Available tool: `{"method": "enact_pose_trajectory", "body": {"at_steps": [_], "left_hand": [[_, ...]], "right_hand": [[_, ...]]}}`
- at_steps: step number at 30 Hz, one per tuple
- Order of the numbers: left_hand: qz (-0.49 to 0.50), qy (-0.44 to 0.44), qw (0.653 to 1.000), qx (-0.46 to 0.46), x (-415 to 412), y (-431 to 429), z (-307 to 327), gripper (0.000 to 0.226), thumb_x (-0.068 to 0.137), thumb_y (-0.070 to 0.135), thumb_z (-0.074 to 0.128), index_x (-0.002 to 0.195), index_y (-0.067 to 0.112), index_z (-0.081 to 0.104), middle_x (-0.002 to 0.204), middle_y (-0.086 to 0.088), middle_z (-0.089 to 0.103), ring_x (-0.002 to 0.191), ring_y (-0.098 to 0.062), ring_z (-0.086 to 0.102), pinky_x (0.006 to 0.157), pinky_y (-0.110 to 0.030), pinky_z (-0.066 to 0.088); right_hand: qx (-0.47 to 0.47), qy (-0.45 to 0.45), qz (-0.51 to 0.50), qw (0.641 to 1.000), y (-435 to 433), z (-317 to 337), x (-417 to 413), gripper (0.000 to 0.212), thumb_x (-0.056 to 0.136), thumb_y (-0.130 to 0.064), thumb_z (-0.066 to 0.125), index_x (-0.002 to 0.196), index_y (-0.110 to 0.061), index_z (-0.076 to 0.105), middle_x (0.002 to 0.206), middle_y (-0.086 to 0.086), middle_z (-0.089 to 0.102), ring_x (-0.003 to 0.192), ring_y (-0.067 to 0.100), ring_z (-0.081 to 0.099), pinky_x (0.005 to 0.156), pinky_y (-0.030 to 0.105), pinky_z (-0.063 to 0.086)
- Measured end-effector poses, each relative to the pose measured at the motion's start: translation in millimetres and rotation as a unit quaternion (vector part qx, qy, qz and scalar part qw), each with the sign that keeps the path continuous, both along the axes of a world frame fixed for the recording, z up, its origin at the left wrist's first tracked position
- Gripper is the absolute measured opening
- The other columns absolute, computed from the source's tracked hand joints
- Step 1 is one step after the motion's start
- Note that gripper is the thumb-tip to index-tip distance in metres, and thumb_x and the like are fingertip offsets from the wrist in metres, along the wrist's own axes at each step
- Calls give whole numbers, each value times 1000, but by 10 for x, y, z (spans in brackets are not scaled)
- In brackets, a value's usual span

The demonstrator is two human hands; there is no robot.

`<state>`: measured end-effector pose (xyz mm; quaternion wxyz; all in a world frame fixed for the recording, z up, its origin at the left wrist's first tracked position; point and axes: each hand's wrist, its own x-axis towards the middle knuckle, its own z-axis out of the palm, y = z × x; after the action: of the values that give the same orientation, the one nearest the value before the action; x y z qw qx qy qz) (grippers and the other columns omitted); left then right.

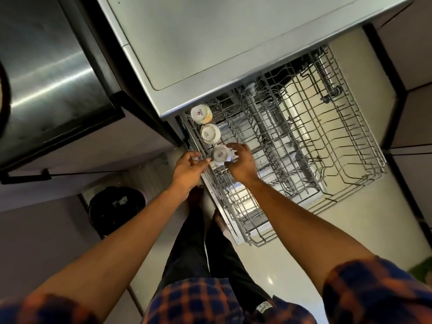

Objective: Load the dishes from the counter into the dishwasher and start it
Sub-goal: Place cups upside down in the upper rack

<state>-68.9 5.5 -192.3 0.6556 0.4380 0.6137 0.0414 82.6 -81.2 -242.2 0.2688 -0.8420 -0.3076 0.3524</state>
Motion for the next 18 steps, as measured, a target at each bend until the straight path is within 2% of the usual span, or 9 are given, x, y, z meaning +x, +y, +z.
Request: {"method": "enact_pose_trajectory", "body": {"at_steps": [2,4,7,10,12,15,18], "left_hand": [[5,3,1000,17,-63,-52,52,8,94,13,68,99,16,63,85,-1,67,74,-14,63,62,-20,47],[3,4,999,33,-160,-98,147,11,96,8,63,91,18,64,84,1,66,70,-10,60,58,-16,47],[0,8,997,72,-451,-215,323,10,97,7,60,95,15,63,85,-2,64,70,-10,59,55,-13,46],[3,31,994,104,-871,-362,482,11,98,11,61,93,20,64,88,-7,66,73,-13,64,62,-24,50],[21,47,991,126,-1217,-486,594,14,98,11,61,90,23,64,92,-9,67,77,-15,66,67,-29,51],[50,70,984,158,-1764,-672,735,8,98,12,61,97,19,65,95,-8,68,83,-16,67,71,-25,52],[83,110,972,190,-2406,-863,865,10,98,18,63,95,27,66,91,-2,70,87,-15,69,78,-35,56]], "right_hand": [[-11,43,-49,998,-72,100,7,35,81,-9,77,112,-22,67,112,1,69,97,17,67,76,31,58],[-15,51,-59,997,-129,195,19,24,85,-9,71,102,-27,68,96,-2,71,83,15,67,65,23,52],[29,87,-55,994,-267,407,-22,26,87,-5,69,95,-30,67,83,3,66,74,14,62,71,33,54],[58,97,-36,993,-389,572,-151,31,86,-2,71,92,-32,67,77,0,59,73,14,58,80,37,55],[74,103,-12,992,-427,688,-317,27,86,1,71,94,-25,69,72,-3,56,71,14,57,80,35,54],[83,109,42,990,-384,814,-636,23,87,1,71,97,-19,70,68,-5,54,64,6,54,72,24,50],[98,111,113,983,-274,938,-1055,22,86,2,71,96,-17,69,66,-5,53,56,-2,51,64,14,44]]}}
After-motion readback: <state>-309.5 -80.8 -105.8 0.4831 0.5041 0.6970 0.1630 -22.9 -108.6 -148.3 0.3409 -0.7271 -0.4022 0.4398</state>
